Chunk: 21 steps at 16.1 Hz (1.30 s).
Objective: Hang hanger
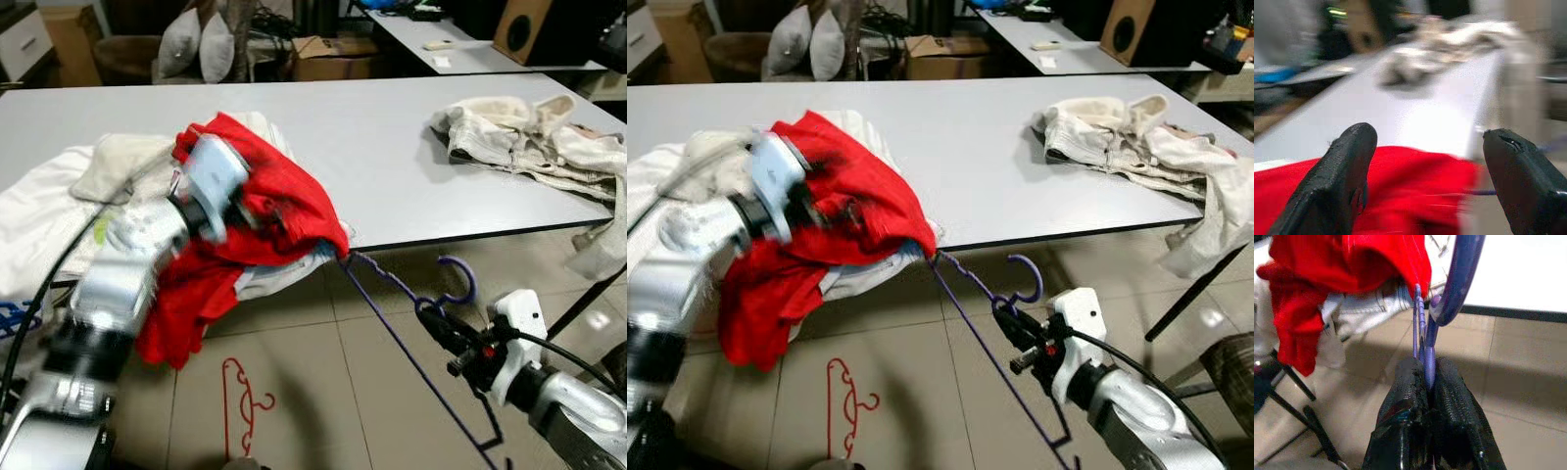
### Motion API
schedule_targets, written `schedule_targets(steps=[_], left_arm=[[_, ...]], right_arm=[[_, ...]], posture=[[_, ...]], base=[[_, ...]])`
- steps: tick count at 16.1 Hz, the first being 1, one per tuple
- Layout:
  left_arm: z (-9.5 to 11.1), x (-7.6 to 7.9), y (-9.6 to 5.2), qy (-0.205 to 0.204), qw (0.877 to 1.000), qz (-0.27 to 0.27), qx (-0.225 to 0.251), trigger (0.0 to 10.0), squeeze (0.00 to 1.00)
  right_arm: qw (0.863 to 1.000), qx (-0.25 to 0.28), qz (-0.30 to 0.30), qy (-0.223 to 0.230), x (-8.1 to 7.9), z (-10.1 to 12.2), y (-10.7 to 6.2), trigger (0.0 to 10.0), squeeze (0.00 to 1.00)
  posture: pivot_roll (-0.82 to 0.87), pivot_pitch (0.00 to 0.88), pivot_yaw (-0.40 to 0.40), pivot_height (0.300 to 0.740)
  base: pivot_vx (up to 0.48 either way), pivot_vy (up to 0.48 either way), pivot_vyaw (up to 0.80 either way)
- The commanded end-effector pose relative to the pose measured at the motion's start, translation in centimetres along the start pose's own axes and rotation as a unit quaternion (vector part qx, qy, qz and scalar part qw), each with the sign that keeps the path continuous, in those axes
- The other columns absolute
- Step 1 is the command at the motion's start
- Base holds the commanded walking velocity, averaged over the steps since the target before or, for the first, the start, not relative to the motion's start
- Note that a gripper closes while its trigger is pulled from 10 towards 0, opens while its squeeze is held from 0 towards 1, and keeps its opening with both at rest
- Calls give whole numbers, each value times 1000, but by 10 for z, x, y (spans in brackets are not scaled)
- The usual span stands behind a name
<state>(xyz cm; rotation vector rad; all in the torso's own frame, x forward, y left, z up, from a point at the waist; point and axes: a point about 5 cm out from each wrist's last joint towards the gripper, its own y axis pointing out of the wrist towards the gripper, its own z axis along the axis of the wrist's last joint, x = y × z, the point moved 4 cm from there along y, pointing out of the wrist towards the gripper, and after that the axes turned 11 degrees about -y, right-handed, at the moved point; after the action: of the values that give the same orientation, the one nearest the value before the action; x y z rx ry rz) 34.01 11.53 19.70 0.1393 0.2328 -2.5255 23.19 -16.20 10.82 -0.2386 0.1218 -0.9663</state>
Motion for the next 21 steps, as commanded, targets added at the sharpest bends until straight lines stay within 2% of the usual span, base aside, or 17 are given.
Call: schedule_targets(steps=[1,2,3,4,5,6,7,8,9,10,12,14,15,16,18,19,21], left_arm=[[-11,19,0,5,997,-52,-51,10000,0],[-16,18,0,14,997,-45,-65,10000,0],[-22,5,1,14,998,5,-67,10000,0],[-22,1,0,11,998,20,-67,10000,0],[-21,4,-3,2,998,12,-68,10000,0],[-20,17,-4,-13,997,-27,-72,10000,0],[-31,33,-1,-23,993,-57,-98,10000,0],[-36,37,1,-23,992,-59,-109,10000,0],[-49,42,10,-18,991,-53,-125,10000,0],[-52,43,17,-14,991,-44,-126,10000,0],[-49,36,30,27,993,3,-113,10000,0],[-28,34,38,19,999,27,-42,10000,0],[-14,32,40,14,999,37,-2,10000,749],[-5,29,41,14,998,49,27,10000,1000],[7,29,41,3,997,53,65,10000,1000],[3,28,42,9,997,61,55,10000,1000],[-8,17,50,14,993,113,36,10000,1000]], right_arm=[[999,51,-8,-5,3,19,2,10000,0],[998,66,-7,-3,2,23,3,10000,0],[993,110,-3,32,0,35,5,10000,0],[990,133,-1,49,0,43,6,10000,0],[982,171,-6,75,4,57,10,10000,0],[974,203,-18,95,11,71,16,10000,0],[959,249,-39,131,26,92,28,10000,0],[952,266,-45,146,31,101,32,10000,0],[942,288,-43,168,39,116,37,10000,0],[939,293,-38,174,42,122,39,10000,0],[944,282,-21,168,40,122,40,10000,0],[946,275,-15,172,39,119,40,10000,0],[947,270,-10,174,37,118,40,10000,0],[948,266,-6,176,35,117,40,10000,0],[949,260,2,177,31,115,41,10000,0],[949,260,4,178,31,115,41,10000,0],[948,262,10,180,30,117,42,10000,0]], posture=[[-21,12,13,740],[-20,14,14,740],[-20,13,15,740],[-21,14,18,740],[-22,14,24,740],[-23,14,30,740],[-25,10,33,740],[-26,9,34,740],[-29,7,28,740],[-30,4,25,740],[-30,2,18,740],[-40,1,17,740],[-42,0,17,740],[-45,0,17,740],[-45,0,17,740],[-44,0,16,740],[-46,0,12,740]], base=[[0,0,0],[0,0,0],[0,0,0],[0,0,0],[0,0,0],[0,0,0],[0,0,0],[0,0,0],[0,0,0],[0,0,0],[0,0,0],[0,0,0],[0,0,0],[0,0,0],[0,0,0],[0,0,0],[0,0,0]])
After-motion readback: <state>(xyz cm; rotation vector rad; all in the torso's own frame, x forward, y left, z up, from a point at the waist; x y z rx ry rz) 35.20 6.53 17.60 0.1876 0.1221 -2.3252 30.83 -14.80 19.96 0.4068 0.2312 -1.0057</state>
